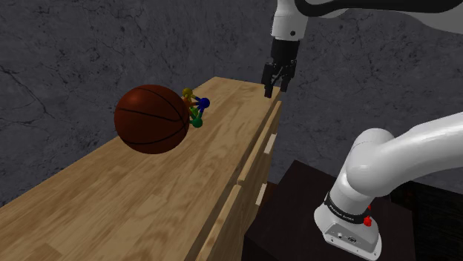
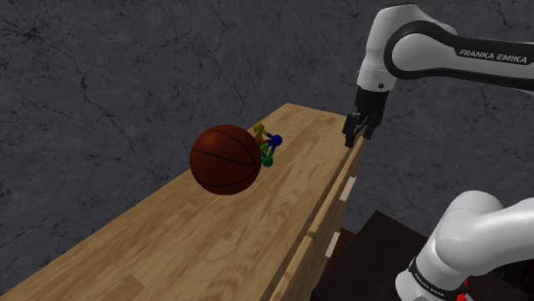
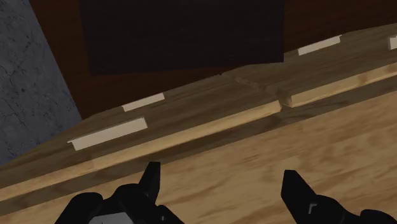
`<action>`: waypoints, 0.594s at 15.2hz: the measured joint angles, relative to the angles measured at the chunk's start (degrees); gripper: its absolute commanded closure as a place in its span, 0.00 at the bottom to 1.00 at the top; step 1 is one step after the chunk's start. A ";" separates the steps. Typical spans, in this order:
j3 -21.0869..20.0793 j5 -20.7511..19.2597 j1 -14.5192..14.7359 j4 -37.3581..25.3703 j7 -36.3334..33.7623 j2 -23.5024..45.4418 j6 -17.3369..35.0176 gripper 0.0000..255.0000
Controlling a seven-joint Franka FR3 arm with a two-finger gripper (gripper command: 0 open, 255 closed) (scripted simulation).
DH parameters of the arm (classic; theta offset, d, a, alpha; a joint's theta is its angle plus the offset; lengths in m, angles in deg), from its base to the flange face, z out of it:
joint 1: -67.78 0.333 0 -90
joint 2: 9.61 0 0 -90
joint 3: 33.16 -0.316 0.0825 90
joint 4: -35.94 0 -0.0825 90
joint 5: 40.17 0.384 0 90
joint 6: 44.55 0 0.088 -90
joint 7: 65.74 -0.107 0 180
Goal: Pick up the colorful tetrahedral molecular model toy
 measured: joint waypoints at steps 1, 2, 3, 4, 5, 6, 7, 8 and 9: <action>0.00 0.00 0.00 0.00 0.00 0.00 0.00 0.00; -0.16 0.19 -0.07 0.06 -0.40 0.79 0.96 0.00; -0.44 0.48 -0.15 -0.68 -1.08 2.26 1.95 0.00; -0.71 0.76 -0.28 -1.68 -1.83 4.09 3.06 0.00; -1.04 1.08 -0.40 -1.89 -2.64 5.60 4.63 0.00; -0.97 1.15 -0.68 -2.77 -3.04 7.46 5.92 0.00; -1.38 1.50 -0.75 -3.26 -3.98 9.12 7.39 0.00; -1.78 1.81 -0.83 -4.21 -4.98 10.93 8.63 0.00; -2.03 2.01 -1.00 -5.23 -5.74 13.53 10.51 0.00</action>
